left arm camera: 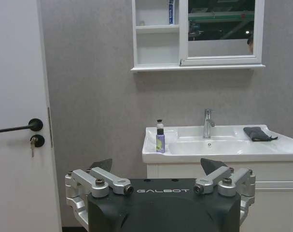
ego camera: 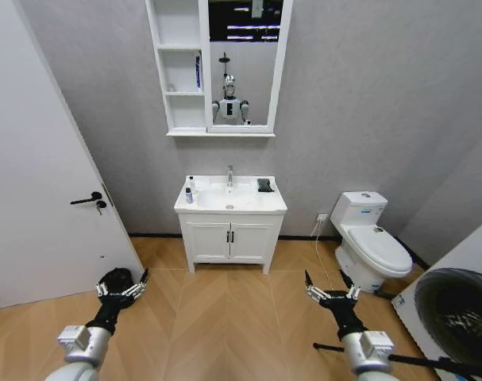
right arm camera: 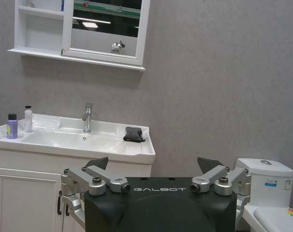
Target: Move facial cleanser and shampoo from washbasin to cabinet, then wipe washbasin with towel.
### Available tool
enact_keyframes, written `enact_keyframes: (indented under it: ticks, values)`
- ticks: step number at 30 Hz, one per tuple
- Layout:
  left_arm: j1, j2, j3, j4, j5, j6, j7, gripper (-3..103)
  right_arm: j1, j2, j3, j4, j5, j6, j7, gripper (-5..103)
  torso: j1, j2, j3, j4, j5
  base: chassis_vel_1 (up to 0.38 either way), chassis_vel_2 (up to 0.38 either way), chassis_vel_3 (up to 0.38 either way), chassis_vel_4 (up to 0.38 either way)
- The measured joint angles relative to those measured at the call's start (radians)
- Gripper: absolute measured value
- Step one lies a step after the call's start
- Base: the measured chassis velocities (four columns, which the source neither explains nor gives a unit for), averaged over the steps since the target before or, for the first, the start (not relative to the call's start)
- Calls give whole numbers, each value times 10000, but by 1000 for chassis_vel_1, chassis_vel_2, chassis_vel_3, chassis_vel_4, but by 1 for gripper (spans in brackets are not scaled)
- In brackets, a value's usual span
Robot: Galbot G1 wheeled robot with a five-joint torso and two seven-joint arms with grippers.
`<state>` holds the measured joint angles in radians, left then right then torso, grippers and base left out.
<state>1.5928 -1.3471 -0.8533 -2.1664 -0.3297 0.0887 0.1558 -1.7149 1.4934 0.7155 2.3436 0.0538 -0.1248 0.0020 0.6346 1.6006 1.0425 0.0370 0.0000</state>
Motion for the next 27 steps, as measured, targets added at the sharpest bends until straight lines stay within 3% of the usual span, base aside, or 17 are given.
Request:
enact_keyframes:
  ticks: [27]
  values:
    - [158, -81, -33, -33, -5, -96, -36, 100, -142, -7, 114, -1, 28, 48, -341, 100, -3, 2, 0, 0, -2, -20, 18, 24, -23]
